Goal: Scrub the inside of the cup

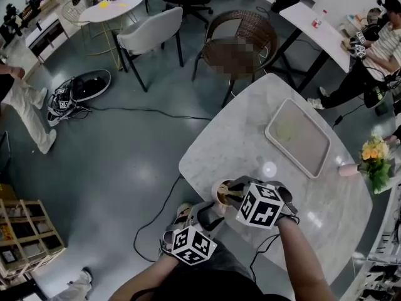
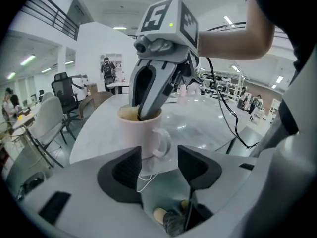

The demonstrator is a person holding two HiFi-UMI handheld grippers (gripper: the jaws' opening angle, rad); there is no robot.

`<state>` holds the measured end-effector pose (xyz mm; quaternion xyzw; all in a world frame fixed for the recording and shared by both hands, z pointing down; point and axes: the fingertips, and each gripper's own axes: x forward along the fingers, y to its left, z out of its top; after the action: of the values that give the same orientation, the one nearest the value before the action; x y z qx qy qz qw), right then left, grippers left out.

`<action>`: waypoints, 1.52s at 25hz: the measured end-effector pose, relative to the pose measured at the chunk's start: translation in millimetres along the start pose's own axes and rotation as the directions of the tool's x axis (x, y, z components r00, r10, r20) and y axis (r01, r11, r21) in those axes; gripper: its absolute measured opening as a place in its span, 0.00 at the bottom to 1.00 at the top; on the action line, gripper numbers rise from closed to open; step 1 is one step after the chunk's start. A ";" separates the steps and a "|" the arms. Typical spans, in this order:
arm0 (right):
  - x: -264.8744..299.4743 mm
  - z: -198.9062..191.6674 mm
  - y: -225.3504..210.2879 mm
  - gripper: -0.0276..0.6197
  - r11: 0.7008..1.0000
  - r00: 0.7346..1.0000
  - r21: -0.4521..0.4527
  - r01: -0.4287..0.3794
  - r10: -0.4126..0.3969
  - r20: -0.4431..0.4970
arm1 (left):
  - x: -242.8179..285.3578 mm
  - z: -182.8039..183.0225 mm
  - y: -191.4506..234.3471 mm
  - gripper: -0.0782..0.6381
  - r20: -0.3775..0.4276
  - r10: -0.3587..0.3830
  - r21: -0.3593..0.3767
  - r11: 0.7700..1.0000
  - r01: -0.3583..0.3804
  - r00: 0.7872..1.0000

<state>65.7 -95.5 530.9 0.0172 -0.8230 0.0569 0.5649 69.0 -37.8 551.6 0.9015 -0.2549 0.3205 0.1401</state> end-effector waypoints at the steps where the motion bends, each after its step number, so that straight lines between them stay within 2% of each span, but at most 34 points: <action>1: 1.0 0.2 -0.1 0.14 1.000 1.000 0.001 0.002 -0.002 0.000 | 2.3 1.2 0.4 0.43 -0.002 0.020 0.004 1.000 -0.020 1.000; 3: 2.5 0.8 -0.2 0.14 1.000 1.000 0.002 0.007 -0.007 0.002 | 7.4 2.4 0.1 0.39 -0.019 0.053 0.021 0.998 -0.052 0.998; 7: 3.2 0.1 -0.9 0.14 1.000 1.000 -0.005 0.015 -0.015 0.000 | 10.5 4.6 -3.6 0.19 -0.039 0.119 0.070 0.991 -0.116 0.992; 11: 6.0 1.3 -1.0 0.14 1.000 1.000 0.024 0.001 -0.002 0.013 | 5.9 -0.1 8.1 0.19 -0.043 0.151 0.047 0.988 -0.149 0.988; 17: 5.6 7.4 -5.4 0.14 0.990 0.997 0.128 -0.059 0.052 0.062 | 2.5 -0.5 28.4 0.19 -0.060 0.141 0.096 0.986 -0.135 0.988; 25: -8.9 8.4 -10.6 0.14 0.936 0.973 0.324 -0.138 0.068 0.219 | 4.5 -0.3 42.4 0.19 -0.080 0.135 0.124 0.985 -0.124 0.988; 38: -43.8 18.7 -10.7 0.14 0.930 0.953 0.357 -0.090 -0.024 0.303 | 4.3 1.5 46.7 0.19 -0.098 0.126 0.108 0.988 -0.115 0.987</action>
<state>65.2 -109.8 484.2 0.1166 -0.8746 0.2157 0.4184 46.9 -78.7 557.4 0.8724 -0.2847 0.3875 0.0875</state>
